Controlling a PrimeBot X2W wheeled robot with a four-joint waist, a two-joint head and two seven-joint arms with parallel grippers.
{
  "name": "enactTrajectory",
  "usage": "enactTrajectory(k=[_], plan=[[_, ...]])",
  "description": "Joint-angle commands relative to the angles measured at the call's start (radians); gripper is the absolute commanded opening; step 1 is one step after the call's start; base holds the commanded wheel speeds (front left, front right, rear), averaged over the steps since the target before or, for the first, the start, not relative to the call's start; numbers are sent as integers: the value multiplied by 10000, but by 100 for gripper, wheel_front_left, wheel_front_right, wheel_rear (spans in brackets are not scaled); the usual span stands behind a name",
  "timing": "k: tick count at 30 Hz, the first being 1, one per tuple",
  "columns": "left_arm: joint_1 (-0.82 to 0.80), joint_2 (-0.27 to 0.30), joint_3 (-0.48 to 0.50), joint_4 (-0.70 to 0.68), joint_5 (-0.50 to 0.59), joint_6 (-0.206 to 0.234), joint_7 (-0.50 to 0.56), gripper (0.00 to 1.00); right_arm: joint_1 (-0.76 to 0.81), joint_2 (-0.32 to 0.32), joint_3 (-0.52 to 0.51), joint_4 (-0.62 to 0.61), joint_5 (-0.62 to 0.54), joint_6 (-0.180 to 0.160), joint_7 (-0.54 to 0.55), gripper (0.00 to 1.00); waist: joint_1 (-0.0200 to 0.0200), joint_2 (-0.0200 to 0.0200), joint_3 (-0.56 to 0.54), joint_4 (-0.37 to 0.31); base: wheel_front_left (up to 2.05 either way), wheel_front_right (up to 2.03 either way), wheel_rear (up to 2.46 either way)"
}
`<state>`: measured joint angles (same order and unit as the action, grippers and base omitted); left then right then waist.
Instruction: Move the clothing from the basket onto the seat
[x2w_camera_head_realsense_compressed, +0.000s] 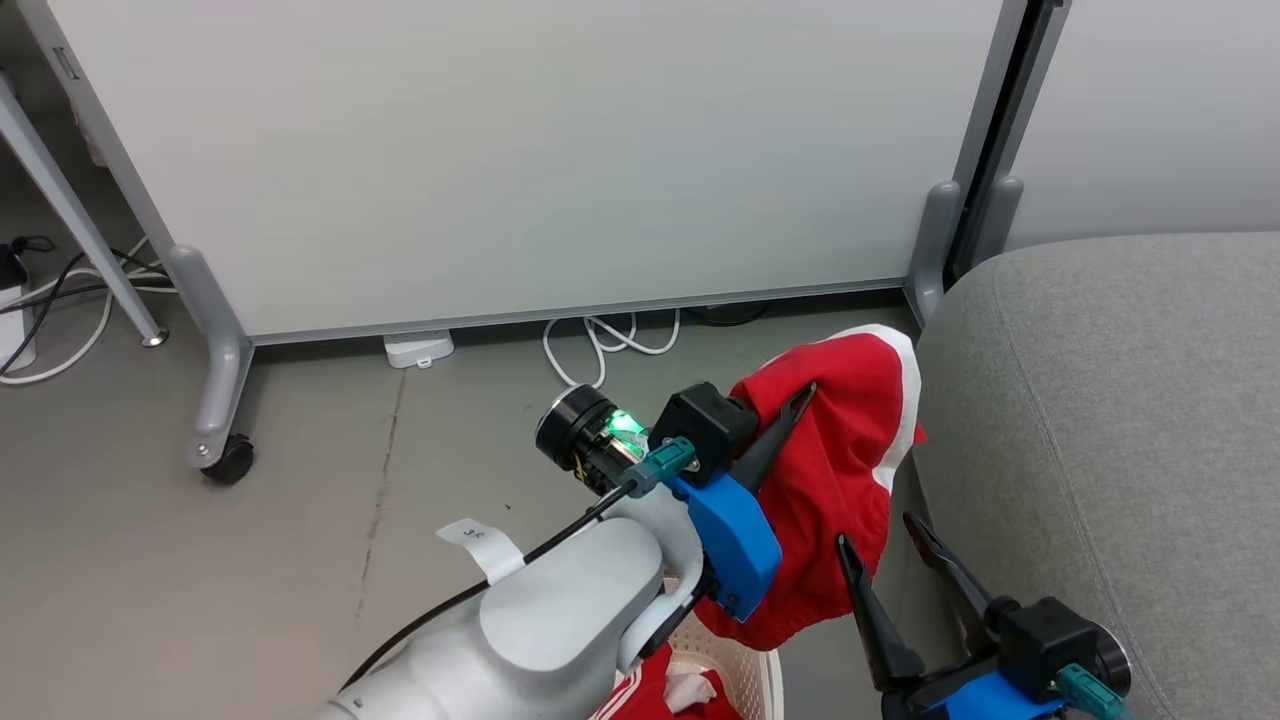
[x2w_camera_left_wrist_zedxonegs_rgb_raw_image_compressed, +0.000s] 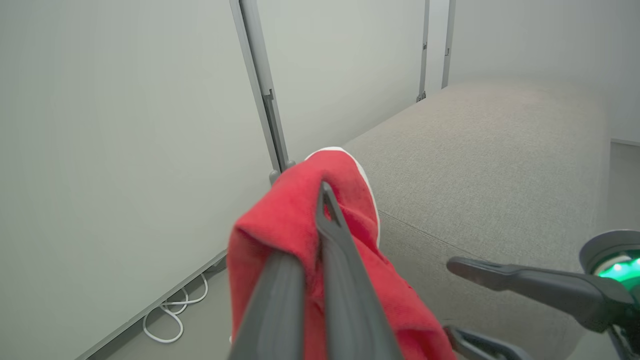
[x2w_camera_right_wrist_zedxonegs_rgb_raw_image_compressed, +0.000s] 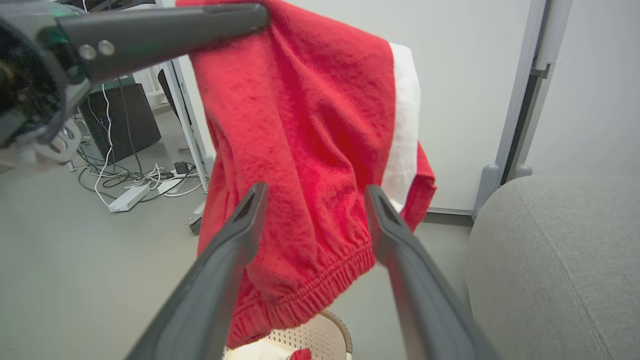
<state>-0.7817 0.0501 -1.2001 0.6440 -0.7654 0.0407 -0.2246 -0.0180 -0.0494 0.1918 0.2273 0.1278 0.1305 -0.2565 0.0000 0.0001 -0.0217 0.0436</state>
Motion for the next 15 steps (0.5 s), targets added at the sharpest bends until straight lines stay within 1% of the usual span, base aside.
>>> enactTrajectory(k=[1, 10, 15], plan=[[-151, 4, -20, -21, -53, 57, -28, 0, 91, -18, 20, 23, 80, 5, 6, 100, 0, -1, -11, -13, 0, 0, 0], [-486, 3, -470, 74, -663, 282, -188, 0, 122, -18, 139, -23, 107, 5, 158, 100, 0, -1, -14, -66, 0, 0, 0], [-542, 3, -633, 68, -897, 356, -269, 0, -232, -18, 472, 76, 236, 5, 383, 100, 0, -1, 12, -41, 0, 0, 0]])
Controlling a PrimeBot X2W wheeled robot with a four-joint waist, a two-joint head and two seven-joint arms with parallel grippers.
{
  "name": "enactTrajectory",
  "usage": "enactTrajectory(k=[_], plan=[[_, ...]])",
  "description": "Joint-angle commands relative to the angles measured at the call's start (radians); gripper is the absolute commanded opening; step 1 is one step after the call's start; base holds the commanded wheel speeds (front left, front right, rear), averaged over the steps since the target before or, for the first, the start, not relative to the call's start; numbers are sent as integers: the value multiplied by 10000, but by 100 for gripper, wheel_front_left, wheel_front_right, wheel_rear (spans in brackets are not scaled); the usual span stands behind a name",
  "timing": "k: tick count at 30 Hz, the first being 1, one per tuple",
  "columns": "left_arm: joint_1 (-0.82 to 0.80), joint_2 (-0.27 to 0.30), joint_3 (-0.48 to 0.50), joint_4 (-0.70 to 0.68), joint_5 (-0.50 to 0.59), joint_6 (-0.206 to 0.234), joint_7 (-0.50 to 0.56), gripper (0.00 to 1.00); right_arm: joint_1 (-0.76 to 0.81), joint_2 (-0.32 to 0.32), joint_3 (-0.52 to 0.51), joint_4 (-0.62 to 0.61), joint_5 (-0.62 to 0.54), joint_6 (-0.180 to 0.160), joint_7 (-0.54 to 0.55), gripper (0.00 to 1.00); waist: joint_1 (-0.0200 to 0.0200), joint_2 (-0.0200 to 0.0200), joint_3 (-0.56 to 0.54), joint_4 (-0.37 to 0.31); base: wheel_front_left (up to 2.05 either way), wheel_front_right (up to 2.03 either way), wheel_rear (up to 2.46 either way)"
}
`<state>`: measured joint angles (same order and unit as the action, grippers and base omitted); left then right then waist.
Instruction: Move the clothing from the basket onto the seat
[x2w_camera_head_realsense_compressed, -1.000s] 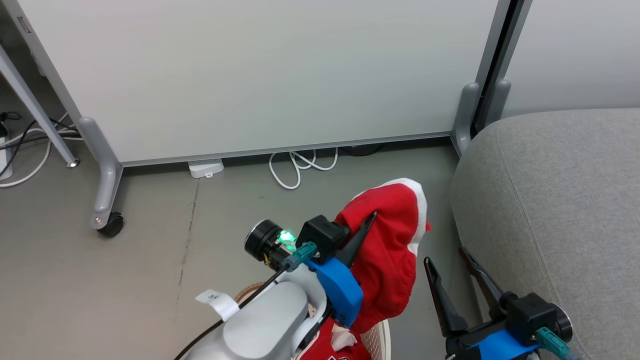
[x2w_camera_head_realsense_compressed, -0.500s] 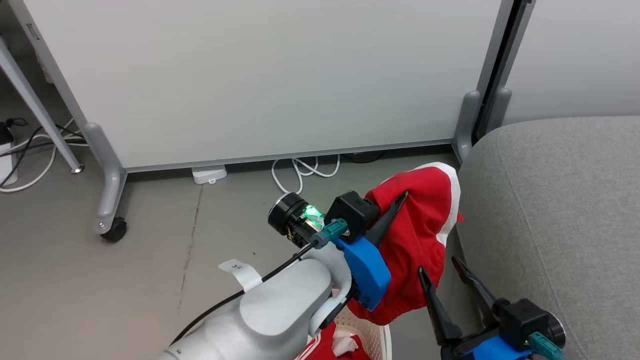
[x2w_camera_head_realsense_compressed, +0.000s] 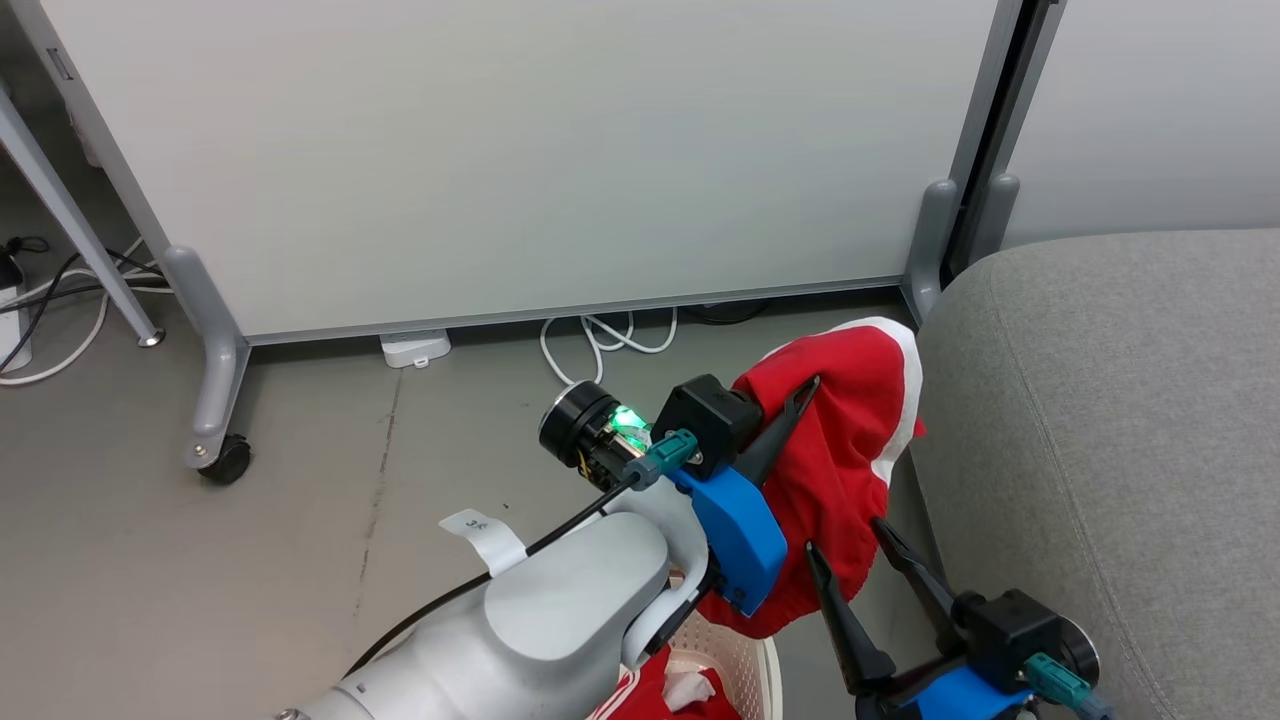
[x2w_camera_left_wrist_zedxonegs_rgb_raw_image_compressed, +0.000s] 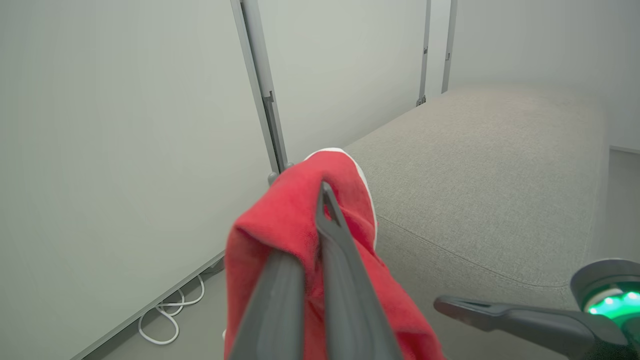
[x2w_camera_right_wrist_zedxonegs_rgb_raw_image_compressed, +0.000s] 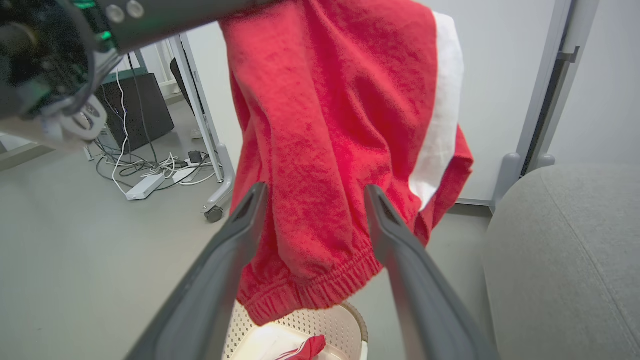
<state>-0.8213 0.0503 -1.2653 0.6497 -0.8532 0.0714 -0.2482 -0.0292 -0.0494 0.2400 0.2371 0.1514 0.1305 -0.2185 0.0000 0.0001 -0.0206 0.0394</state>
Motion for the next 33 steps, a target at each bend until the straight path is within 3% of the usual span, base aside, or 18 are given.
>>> enactTrajectory(k=[1, 27, 28, 29, 31, 33], plan=[[-164, 1, -1, -3, -37, 61, -46, 0, -180, -18, 53, 35, 8, 5, 29, 100, 0, -1, 6, 2, 0, 0, 0], [144, 0, -186, -278, 6, -147, 58, 0, -2175, -18, 764, 2277, 316, 5, 74, 100, 0, -1, 20, 188, 0, 0, 0], [153, 0, -185, -286, 8, -144, 64, 0, -2200, -18, 737, 2327, 336, 5, 67, 80, 0, -1, 18, 184, 0, 0, 0], [162, 0, -185, -286, 12, -146, 60, 0, -2228, -18, 727, 2371, 347, 5, 56, 47, 0, -1, 17, 180, 0, 0, 0], [177, 0, -186, -288, 23, -156, 77, 0, -2259, -18, 669, 2437, 400, 5, 21, 6, 0, -1, 11, 172, 0, 0, 0], [188, 0, -186, -294, 76, -154, 107, 0, -2289, -18, 655, 2494, 403, 5, -6, 0, 0, -1, 3, 168, 0, 0, 0]])
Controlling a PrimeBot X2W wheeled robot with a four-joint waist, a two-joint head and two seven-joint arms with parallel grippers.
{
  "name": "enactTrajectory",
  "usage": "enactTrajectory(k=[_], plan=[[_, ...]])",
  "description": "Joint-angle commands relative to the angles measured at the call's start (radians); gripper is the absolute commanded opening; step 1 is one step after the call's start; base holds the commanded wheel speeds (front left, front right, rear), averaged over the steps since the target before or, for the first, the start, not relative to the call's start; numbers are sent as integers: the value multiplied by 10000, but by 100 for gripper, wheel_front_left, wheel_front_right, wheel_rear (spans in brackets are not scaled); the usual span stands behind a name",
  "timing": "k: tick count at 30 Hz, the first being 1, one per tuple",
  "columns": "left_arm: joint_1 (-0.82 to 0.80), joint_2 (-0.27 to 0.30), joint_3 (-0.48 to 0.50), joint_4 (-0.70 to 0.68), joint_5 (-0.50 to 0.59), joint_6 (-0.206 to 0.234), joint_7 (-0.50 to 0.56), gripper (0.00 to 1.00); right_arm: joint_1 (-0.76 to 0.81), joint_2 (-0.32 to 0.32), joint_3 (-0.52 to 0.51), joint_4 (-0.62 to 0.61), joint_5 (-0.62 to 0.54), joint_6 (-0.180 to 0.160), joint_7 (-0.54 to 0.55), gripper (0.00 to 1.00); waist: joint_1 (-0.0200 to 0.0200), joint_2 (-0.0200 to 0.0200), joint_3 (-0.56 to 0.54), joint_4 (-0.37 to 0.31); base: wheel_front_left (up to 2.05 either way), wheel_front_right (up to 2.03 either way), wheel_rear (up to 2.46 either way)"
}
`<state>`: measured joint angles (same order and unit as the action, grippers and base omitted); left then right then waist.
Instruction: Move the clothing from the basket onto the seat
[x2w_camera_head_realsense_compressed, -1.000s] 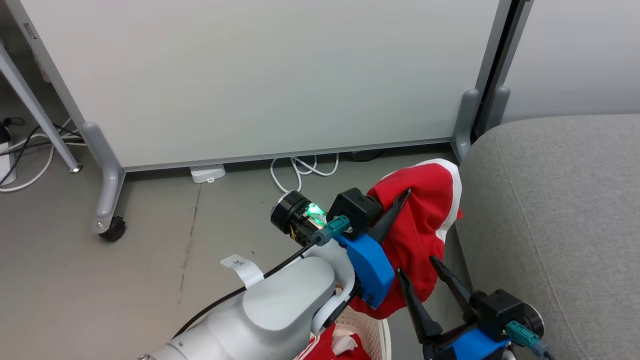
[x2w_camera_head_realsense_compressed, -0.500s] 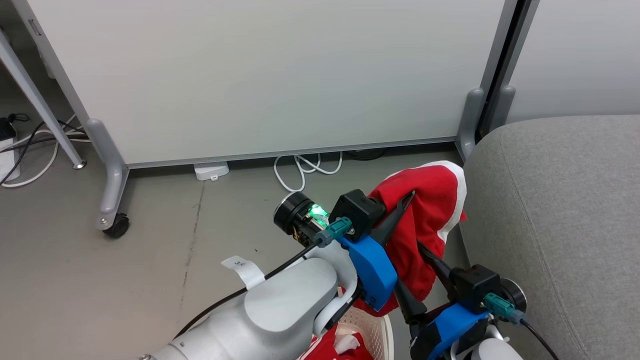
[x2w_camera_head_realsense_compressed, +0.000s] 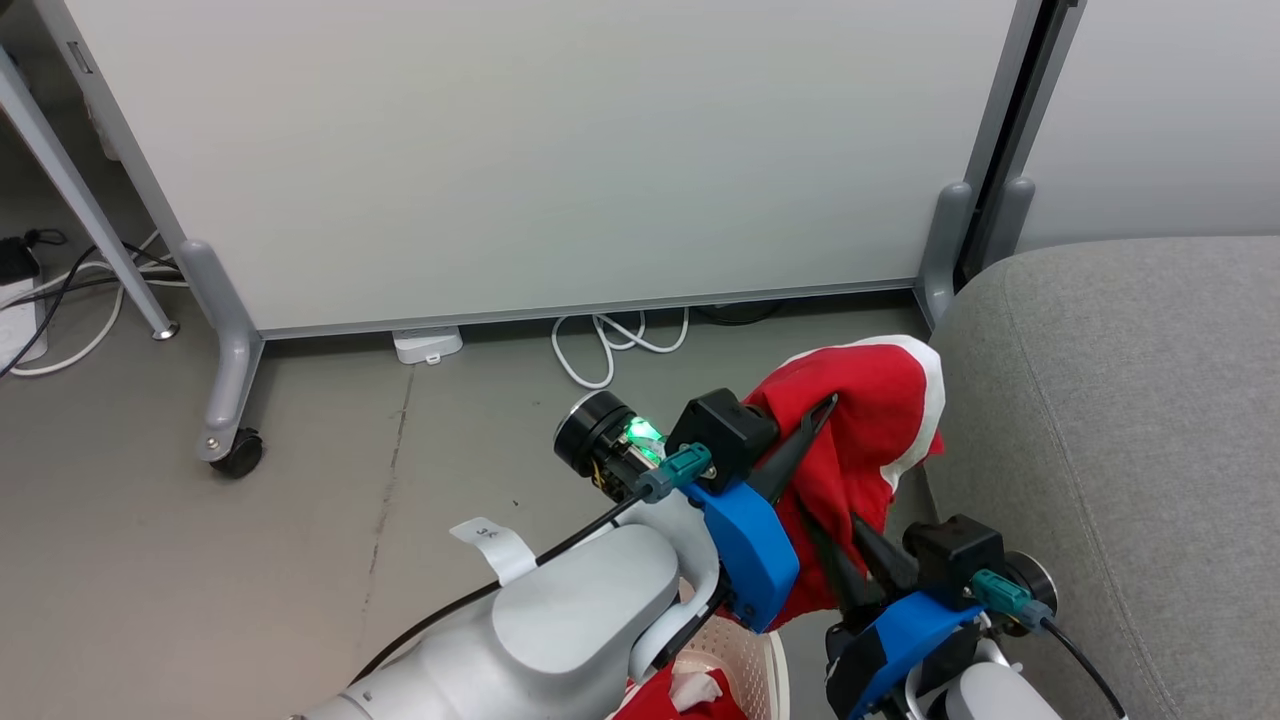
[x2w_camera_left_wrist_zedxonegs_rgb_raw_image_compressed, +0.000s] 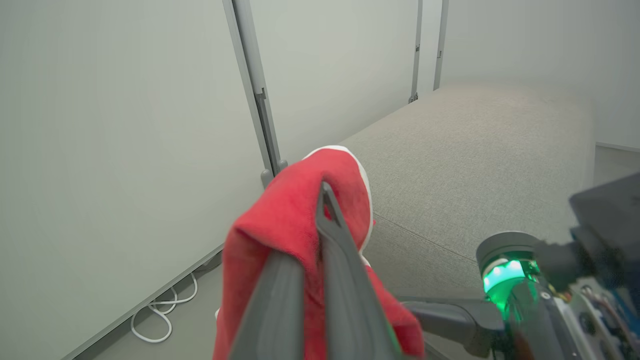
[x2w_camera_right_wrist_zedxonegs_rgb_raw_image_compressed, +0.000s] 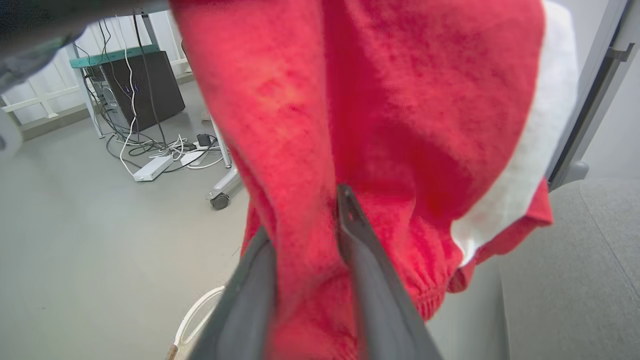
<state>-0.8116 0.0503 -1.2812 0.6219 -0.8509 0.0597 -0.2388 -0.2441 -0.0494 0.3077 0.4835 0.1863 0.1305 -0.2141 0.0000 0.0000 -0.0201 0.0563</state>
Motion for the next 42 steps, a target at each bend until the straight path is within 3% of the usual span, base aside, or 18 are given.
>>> enactTrajectory(k=[1, 21, 22, 23, 26, 27, 30, 42], plan=[[98, 0, -27, -18, 71, -39, 23, 0, -145, -18, -36, 55, 50, 5, -65, 0, 0, 0, -5, -1, 0, 0, 0], [138, 2, -27, 98, -36, -10, -30, 0, -183, -18, -203, 254, 120, 5, -198, 0, 0, 0, -36, -117, 0, 0, 0], [148, 2, -27, 113, -53, -5, -38, 8, -182, -18, -204, 262, 118, 5, -200, 0, 0, 0, -33, -126, 0, 0, 0], [148, 2, -27, 113, -53, -5, -38, 8, -182, -18, -204, 262, 118, 5, -200, 0, 0, 0, -33, -126, 0, 0, 0], [156, 2, -27, 128, -57, -5, -77, 49, -188, -18, -211, 273, 139, 5, -211, 0, 0, 0, -20, -146, 0, 0, 0], [155, 2, -27, 120, -45, -8, -87, 74, -200, -18, -228, 277, 140, 5, -215, 0, 0, 0, -16, -149, 0, 0, 0], [174, 2, -27, 98, -17, -16, -94, 99, -254, -18, -312, 286, 95, 5, -225, 0, 0, 0, -5, -162, 0, 0, 0], [263, 2, -28, 72, -219, 111, -197, 100, -228, -18, -505, 277, 79, 5, -274, 0, 0, 0, -6, -165, 0, 0, 0]])
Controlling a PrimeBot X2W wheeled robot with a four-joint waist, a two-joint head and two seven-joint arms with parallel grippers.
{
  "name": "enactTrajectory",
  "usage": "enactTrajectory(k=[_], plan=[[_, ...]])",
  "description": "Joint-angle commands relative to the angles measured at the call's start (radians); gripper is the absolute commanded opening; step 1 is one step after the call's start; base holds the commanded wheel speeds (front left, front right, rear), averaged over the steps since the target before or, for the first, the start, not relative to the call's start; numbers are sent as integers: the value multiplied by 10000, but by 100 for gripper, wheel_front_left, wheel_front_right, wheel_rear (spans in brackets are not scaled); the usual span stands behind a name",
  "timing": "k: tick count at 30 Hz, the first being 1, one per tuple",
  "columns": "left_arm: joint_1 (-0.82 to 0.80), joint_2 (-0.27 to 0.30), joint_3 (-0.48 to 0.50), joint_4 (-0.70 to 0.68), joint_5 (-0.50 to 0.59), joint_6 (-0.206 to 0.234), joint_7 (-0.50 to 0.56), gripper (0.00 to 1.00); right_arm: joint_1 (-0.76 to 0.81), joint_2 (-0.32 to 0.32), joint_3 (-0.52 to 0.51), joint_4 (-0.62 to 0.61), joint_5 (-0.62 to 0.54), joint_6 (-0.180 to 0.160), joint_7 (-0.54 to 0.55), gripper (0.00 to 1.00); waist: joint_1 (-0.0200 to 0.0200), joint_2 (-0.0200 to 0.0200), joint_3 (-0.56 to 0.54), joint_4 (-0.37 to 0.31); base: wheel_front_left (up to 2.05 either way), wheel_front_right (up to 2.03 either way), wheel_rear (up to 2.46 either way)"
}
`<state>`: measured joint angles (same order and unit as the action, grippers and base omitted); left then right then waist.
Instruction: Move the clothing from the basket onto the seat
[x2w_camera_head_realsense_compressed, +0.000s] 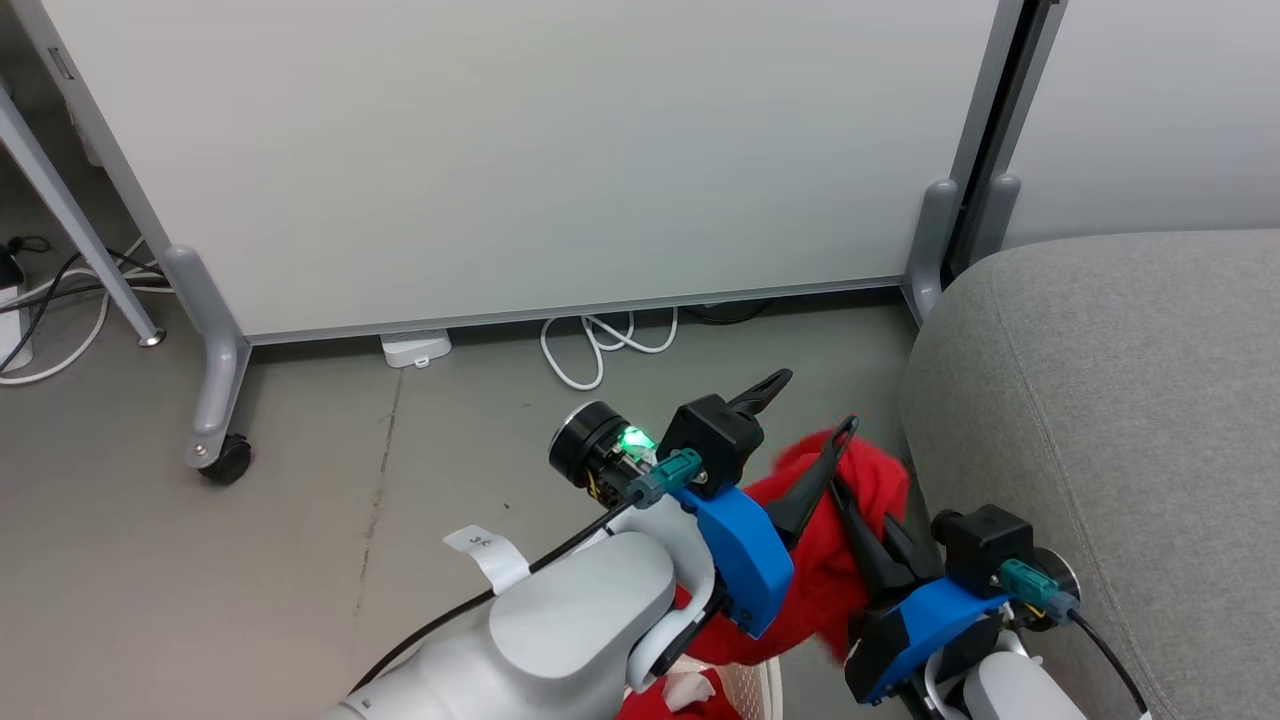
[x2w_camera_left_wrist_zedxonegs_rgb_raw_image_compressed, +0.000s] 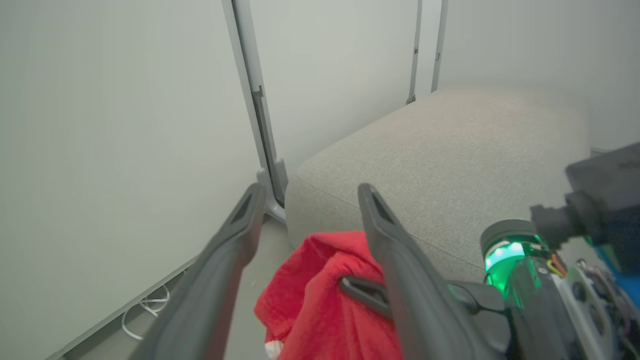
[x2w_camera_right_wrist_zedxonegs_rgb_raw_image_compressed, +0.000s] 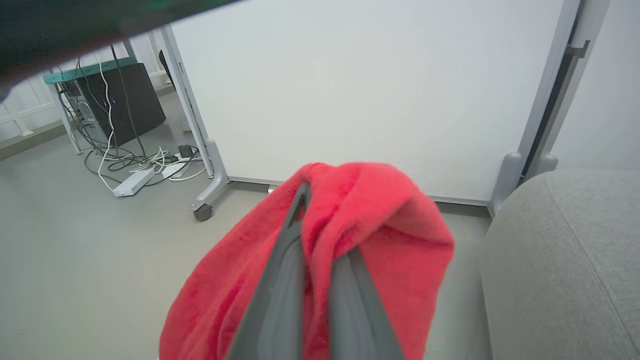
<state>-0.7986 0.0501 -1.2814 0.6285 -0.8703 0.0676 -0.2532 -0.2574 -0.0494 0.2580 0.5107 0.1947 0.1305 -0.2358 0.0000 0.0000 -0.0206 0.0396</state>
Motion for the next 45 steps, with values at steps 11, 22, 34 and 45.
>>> enactTrajectory(k=[11, 22, 34, 45], plan=[[826, 26, 1162, -30, 396, 278, -127, 100, 83, -18, -466, -169, -251, 5, -113, 0, 0, 0, 96, 35, 0, 0, 0], [3405, 848, 4183, -1956, 3045, 4, -131, 100, 247, -17, -925, -516, -445, 5, -27, 0, 0, 0, 190, 87, 0, 0, 0], [5767, 902, 6172, -3043, 5154, -1125, -133, 100, 461, -17, -902, -775, -495, 5, 115, 0, 0, 0, 157, 4, 0, 0, 0], [6484, 509, 7266, -2991, 6028, -1631, -133, 100, 584, -17, -954, -970, -525, 5, 222, 0, 0, 0, 187, -80, 0, 0, 0]])
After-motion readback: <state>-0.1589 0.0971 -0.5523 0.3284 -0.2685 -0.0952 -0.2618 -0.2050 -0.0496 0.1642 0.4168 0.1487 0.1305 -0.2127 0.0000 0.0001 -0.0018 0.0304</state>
